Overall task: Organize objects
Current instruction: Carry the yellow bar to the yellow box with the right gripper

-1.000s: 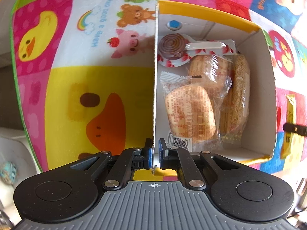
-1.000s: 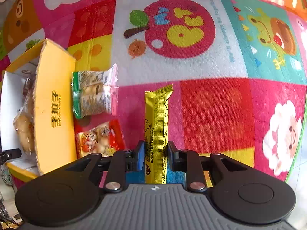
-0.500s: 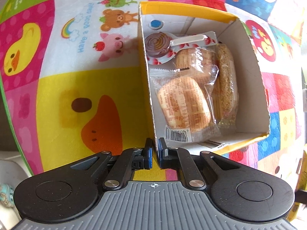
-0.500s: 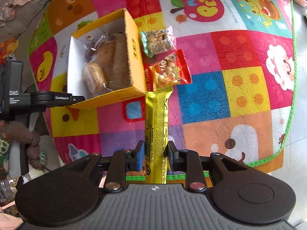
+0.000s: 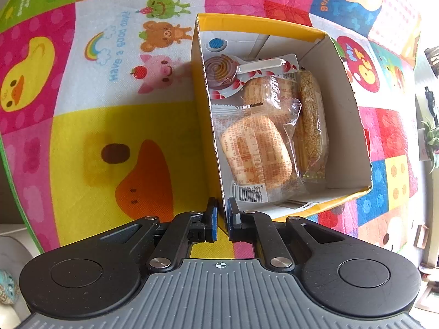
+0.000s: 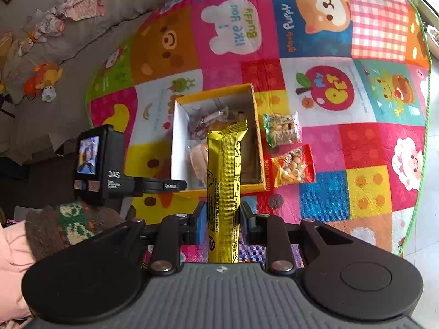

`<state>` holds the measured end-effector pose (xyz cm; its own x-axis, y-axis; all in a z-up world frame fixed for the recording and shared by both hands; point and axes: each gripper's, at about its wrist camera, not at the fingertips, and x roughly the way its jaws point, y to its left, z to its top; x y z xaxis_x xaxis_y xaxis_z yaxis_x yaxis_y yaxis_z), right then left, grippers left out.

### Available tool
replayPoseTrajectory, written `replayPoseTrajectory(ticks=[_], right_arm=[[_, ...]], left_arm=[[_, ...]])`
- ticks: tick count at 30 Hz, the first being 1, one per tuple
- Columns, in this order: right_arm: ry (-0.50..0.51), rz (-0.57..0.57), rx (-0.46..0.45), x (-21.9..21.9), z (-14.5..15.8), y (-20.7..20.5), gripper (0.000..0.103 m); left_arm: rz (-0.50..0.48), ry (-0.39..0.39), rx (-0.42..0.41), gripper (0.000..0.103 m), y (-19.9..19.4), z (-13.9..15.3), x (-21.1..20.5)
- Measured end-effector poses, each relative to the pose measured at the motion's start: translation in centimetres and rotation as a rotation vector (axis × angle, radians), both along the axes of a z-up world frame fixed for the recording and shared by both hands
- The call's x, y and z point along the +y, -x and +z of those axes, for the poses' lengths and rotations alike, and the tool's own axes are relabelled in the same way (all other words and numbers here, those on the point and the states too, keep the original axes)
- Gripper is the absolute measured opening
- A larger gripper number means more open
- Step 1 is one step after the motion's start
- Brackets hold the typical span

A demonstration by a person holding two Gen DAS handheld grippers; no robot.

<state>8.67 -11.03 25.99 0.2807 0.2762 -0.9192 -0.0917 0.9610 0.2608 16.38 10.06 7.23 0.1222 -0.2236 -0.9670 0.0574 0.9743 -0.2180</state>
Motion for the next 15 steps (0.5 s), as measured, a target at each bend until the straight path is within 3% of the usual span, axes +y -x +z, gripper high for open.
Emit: replayPoseTrajectory(ticks=[11, 15], right_arm=[[-0.028, 0.033, -0.051, 2.8, 1.5, -3.1, 0.024], [-0.044, 0.020, -0.027, 3.0, 0.7, -4.9, 0.024]], left_arm=[[0.046, 0.037, 0.020, 0.009, -0.1, -0.2, 0.6], [0.060, 0.054, 0.017, 0.010, -0.1, -0.3, 0.9]])
